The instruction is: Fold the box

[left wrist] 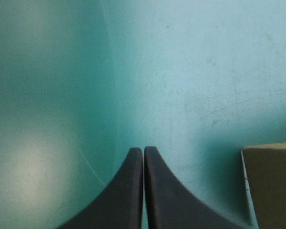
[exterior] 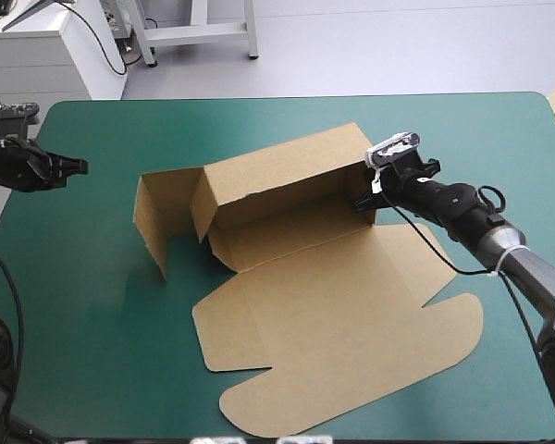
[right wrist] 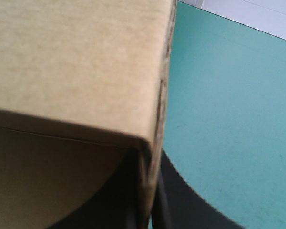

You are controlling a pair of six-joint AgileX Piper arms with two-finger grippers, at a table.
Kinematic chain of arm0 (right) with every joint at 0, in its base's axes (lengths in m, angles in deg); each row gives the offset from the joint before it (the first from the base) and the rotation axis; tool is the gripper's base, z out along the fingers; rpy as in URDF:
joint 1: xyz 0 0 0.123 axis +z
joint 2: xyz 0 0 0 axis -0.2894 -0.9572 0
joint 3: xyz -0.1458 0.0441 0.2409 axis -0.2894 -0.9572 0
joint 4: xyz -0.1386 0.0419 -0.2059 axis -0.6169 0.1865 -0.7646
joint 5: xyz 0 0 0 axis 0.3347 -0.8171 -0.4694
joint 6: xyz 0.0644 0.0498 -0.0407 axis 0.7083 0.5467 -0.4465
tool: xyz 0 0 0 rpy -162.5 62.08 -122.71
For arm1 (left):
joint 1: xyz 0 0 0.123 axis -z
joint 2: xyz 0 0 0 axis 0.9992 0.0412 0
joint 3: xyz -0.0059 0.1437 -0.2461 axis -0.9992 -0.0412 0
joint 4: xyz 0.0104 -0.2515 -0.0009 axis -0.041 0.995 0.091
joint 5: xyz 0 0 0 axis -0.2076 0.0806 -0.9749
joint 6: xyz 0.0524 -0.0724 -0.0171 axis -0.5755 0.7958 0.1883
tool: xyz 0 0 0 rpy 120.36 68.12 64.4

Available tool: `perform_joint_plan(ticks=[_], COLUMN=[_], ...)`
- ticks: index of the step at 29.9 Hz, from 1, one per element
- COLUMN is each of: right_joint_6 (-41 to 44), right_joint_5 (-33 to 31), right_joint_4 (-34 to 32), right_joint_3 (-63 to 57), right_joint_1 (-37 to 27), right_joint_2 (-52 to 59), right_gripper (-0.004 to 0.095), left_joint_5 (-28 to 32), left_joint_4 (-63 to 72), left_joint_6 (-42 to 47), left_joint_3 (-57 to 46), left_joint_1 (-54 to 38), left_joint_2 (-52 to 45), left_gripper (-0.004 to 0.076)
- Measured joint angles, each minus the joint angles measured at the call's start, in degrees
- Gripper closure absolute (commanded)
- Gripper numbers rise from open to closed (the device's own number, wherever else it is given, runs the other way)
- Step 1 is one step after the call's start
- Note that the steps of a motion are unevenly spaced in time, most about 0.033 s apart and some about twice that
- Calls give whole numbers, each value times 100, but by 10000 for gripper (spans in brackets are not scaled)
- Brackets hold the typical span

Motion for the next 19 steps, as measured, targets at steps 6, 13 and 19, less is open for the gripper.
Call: perform_joint_plan(ticks=[6,13,19], right_joint_6=[1265,4031,5806], right_joint_5=[-717,-3153,-4922], right_joint_4=[-1190,-3277,-4801], right_joint_3=[416,2544,4232], right_joint_1=[-194,-601,-612], right_joint_2=[-118,-911,-1152], right_gripper=[929,922,907], left_joint_5=[280,401,443], left_joint_4=[-1,42,37], left_joint_6=[63,81,81], left_joint_3=[-612,-1011,-1159], left_joint_1=[-153,-153,-153], left_joint_2=[-113,-181,-203], left_gripper=[731,731,731])
